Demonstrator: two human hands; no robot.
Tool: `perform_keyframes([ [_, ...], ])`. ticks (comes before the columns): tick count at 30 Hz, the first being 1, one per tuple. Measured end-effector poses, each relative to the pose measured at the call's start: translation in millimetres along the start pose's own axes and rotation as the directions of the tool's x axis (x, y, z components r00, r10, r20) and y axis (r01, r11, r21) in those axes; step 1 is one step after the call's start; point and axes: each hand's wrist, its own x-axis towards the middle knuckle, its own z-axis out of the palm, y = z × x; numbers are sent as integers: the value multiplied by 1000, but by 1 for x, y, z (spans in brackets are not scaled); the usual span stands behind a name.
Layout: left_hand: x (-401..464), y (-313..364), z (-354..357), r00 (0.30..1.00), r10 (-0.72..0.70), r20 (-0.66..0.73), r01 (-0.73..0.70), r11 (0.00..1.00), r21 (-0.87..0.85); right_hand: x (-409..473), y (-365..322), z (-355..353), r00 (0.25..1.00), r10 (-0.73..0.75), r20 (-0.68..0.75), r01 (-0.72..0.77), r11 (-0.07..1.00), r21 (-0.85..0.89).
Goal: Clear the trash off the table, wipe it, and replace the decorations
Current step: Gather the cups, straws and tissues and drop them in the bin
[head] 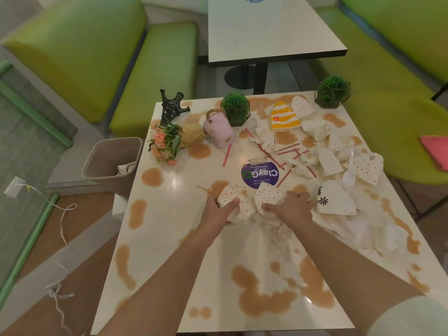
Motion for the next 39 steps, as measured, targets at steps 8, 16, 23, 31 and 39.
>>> perform_keyframes([
  [8, 11, 9, -22, 998, -50, -34, 45, 988, -146, -5, -31, 6, 995, -88, -49, 100, 923, 372],
  [16, 31, 22, -87, 986, -7, -164, -36, 965, -260, -37, -117, 21, 969, -206, -139, 247, 737, 630],
  [23, 57, 31, -186, 945, 13, -328, -105, 958, -266, -64, -206, 69, 955, -290, -65, 259, 704, 661],
  [31, 129, 47, -315, 897, 20, -441, -65, 994, -87, -72, -305, 135, 953, -302, 3, 224, 713, 664],
  [39, 200, 68, -388, 878, 51, -477, -9, 996, 92, -62, -386, 184, 940, -342, 15, 265, 755, 599],
])
